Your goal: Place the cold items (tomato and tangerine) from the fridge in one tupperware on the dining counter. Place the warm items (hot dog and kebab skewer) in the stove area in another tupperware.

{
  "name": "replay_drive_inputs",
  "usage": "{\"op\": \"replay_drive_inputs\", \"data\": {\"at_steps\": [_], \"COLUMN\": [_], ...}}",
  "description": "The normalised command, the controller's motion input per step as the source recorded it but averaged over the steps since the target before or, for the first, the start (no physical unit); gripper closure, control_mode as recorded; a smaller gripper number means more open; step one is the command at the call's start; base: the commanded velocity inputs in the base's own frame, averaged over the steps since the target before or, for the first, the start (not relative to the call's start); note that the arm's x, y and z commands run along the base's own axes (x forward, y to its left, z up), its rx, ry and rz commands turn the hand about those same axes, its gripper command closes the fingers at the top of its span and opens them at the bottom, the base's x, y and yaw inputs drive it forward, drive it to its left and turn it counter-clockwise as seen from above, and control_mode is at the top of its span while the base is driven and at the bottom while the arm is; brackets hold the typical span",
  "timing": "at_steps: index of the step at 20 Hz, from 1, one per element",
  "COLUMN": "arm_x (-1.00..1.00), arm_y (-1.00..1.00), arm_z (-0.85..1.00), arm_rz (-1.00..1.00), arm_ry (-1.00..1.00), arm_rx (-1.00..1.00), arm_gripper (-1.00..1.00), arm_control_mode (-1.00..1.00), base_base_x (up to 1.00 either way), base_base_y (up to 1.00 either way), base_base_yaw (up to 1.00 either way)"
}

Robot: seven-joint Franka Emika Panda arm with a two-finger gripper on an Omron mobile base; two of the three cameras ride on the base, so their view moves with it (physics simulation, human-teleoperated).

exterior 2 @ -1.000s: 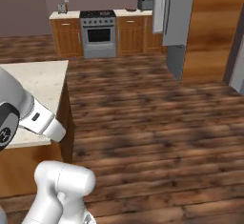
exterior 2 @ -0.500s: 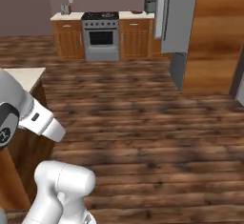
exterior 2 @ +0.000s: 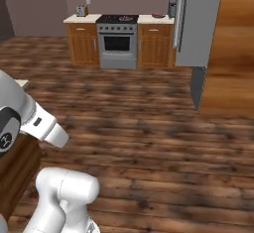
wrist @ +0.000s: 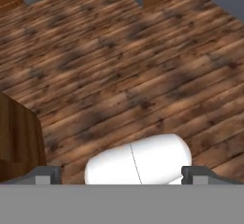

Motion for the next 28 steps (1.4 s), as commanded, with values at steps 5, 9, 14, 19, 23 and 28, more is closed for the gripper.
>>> {"op": "replay_drive_inputs", "data": {"at_steps": [5,9,14,19,23,28], "arm_x": [0.00,0.00,0.00,0.00,0.00,0.00], "arm_y": [0.00,0.00,0.00,0.00,0.00,0.00], "arm_z": [0.00,0.00,0.00,0.00,0.00,0.00], "arm_rz": [0.00,0.00,0.00,0.00,0.00,0.00], "arm_ry": [0.00,0.00,0.00,0.00,0.00,0.00], "arm_rx": [0.00,0.00,0.00,0.00,0.00,0.00], "arm_gripper": [-1.00,-1.00,-1.00,-1.00,-1.00,-1.00], "arm_control_mode": [1.00,1.00,1.00,1.00,1.00,1.00], "base_base_x": [1.00,1.00,1.00,1.00,1.00,1.00], "base_base_y": [-0.42,-0.25,-0.19,-0.06,0.00,0.00], "base_base_yaw": [0.29,0.24,0.19,0.09,0.00,0.00]}}
